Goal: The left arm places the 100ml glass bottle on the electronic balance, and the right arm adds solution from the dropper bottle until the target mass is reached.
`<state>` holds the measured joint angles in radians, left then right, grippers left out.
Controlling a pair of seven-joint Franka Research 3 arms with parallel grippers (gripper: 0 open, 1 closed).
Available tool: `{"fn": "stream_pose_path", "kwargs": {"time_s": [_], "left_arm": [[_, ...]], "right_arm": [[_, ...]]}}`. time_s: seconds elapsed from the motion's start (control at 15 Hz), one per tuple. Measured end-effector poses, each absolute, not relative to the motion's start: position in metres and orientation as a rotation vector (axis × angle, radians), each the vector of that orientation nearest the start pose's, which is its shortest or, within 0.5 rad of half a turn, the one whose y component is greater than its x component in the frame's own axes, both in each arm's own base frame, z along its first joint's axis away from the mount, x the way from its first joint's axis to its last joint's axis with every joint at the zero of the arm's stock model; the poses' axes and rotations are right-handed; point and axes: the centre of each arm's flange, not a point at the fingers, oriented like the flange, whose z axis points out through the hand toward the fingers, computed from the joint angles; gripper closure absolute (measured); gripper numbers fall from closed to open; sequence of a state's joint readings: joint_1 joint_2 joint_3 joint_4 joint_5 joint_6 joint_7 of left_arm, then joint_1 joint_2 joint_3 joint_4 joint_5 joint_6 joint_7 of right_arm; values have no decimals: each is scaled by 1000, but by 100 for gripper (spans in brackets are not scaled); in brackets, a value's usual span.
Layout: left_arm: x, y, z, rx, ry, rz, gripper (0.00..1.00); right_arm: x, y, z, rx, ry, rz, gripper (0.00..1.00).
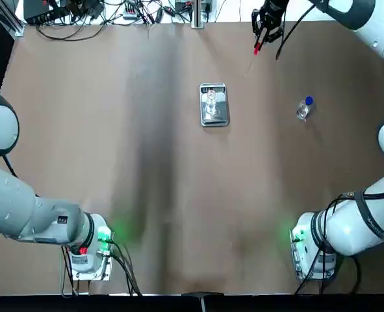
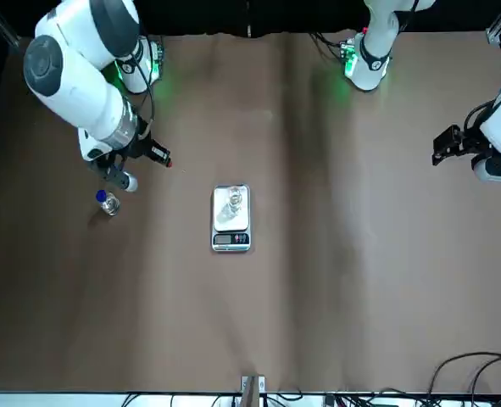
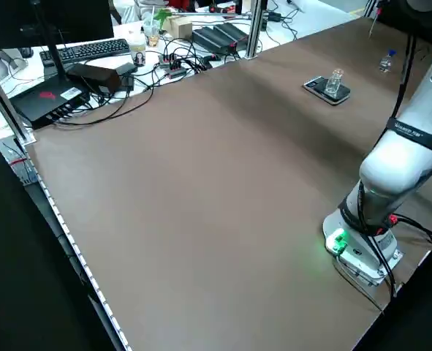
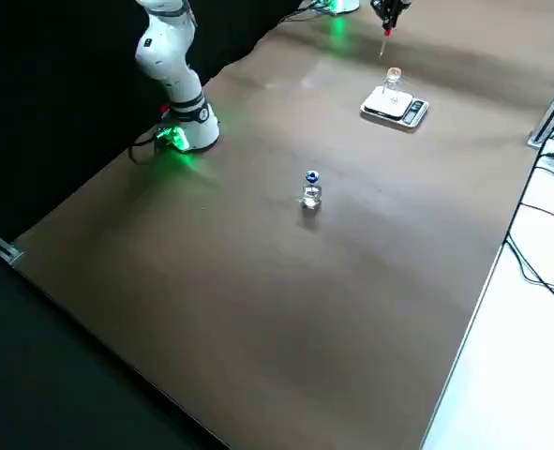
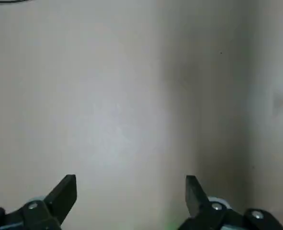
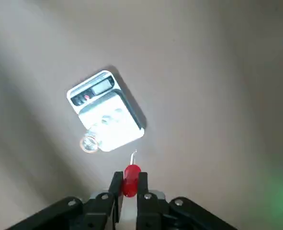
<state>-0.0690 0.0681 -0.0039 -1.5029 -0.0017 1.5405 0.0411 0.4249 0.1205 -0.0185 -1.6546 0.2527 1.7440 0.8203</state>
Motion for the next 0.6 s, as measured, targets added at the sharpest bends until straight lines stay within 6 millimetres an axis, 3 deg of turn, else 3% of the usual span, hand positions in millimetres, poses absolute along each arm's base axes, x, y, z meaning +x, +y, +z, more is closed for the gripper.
{"fn": "stream_pose_path", "kwargs": {"time_s": [0.6], "left_arm": [[571, -51, 615, -3136, 203, 49, 0]], "right_arm": [[537, 305, 521, -2832, 705, 168, 84]]}}
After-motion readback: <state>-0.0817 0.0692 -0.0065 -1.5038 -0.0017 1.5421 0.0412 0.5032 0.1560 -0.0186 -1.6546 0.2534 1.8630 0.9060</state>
